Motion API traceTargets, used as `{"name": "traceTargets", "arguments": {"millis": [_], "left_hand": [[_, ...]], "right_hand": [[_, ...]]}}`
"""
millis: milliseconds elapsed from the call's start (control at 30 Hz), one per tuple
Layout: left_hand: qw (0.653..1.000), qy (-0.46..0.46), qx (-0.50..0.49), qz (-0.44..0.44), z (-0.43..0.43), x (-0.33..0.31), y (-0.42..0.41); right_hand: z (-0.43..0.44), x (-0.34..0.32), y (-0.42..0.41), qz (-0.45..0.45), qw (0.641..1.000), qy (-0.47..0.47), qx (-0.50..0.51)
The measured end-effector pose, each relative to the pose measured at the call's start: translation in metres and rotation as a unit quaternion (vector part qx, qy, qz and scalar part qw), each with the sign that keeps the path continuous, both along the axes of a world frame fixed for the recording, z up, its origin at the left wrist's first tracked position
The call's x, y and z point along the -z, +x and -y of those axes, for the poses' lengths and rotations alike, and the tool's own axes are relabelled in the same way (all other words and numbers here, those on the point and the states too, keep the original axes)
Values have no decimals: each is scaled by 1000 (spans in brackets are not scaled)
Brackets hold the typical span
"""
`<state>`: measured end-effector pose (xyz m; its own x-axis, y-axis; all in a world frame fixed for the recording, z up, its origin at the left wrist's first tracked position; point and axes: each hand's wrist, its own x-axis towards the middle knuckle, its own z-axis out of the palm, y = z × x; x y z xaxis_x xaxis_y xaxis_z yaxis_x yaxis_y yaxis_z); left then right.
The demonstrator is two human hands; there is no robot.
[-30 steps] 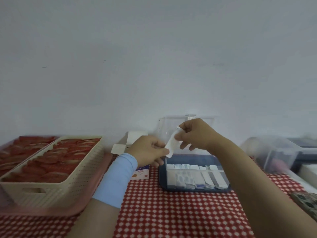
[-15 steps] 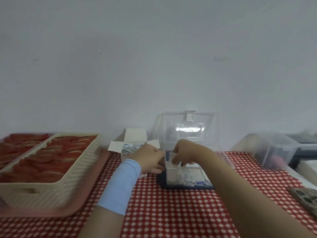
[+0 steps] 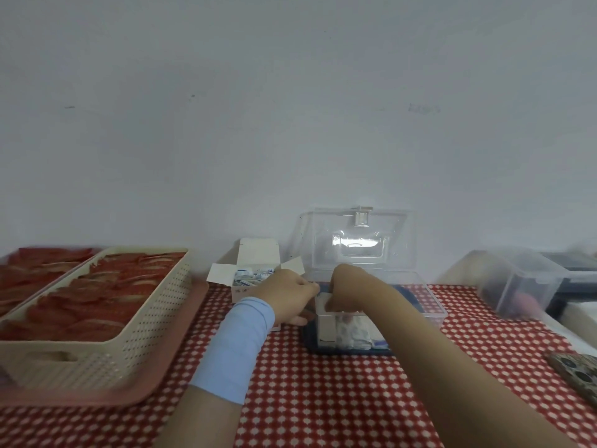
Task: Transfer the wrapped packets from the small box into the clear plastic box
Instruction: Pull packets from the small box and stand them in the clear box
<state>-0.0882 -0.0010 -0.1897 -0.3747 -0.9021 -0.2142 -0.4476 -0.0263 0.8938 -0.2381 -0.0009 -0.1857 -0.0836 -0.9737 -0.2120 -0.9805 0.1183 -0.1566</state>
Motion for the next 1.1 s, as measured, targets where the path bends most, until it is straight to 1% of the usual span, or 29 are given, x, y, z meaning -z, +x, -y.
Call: {"name": "traceTargets", "arguments": {"millis": [100,233,400,500,700,833,900,967,1033,1100], "left_hand": [[1000,-8,2,16,0,0,0],[1000,-6,4,18,0,-1,0],[1000,-11,8,21,1,-1,1],[1000,-9,11,22,0,-1,3],[999,-13,21,35,-2,-4,3],[999,-30,34,31,-11,-24,15],[998,-52,18,1,-12,-40,30],[994,-107,-18,-24,-10,-53,48],[980,-189,-59,-22,-3,-54,66],[963,-251,-101,9,8,-46,81]], "right_hand": [[-1,0,0,-5,1000,-9,2],[0,1,0,16,1000,-12,25],[0,4,2,13,999,-21,37],[2,5,1,23,998,-22,63],[3,8,0,25,998,2,63],[-1,-13,-6,88,992,-36,85],[-5,-30,-10,93,988,-91,89],[-12,-47,-5,91,980,-155,85],[-17,-60,8,100,972,-203,55],[-21,-66,26,123,967,-223,11]]}}
